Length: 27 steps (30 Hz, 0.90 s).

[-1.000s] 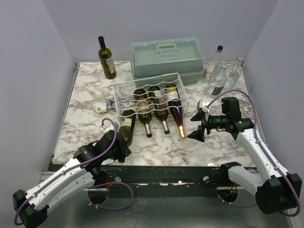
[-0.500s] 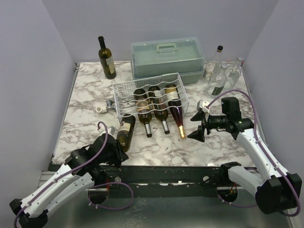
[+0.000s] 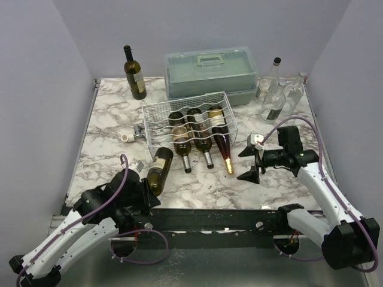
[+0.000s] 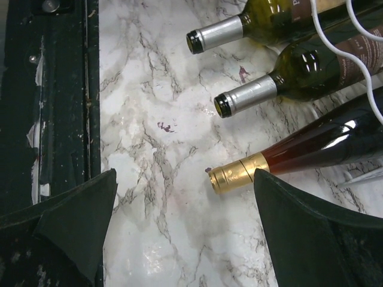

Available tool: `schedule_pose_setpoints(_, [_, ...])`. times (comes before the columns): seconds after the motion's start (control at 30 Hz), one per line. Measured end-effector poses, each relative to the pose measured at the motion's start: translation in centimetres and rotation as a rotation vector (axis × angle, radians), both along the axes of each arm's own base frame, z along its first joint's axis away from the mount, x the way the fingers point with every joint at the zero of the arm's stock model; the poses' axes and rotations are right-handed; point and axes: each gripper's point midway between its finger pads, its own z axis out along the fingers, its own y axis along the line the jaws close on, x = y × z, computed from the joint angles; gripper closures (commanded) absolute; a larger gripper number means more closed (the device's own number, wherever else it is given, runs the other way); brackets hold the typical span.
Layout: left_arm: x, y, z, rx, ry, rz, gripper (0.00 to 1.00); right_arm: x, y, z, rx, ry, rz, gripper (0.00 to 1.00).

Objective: Take the wine bottle off the wine rack
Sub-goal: Place the wine bottle at the corner of the board.

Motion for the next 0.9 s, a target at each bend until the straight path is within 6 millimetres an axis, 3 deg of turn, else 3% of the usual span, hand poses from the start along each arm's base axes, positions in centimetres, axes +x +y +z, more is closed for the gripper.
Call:
schedule_pose_setpoints(0.23, [-1.0, 0.4, 1.2, -0.011, 0.015, -0.024, 1.00, -1.2, -0.1, -0.1, -0.019, -0.030, 0.096, 0.01])
schedule_pose_setpoints(0.57, [-2.6, 0.6, 2.8, -0.055, 0.026, -0.068, 1.00, -1.0, 0.3, 2.3, -0.008, -0.122, 0.188, 0.01])
schedule_pose_setpoints(0.9, [-3.0, -1.2, 4.7, -0.110, 0.032, -0.167, 1.00, -1.1, 1.2, 4.2, 0.017, -0.187, 0.249, 0.01])
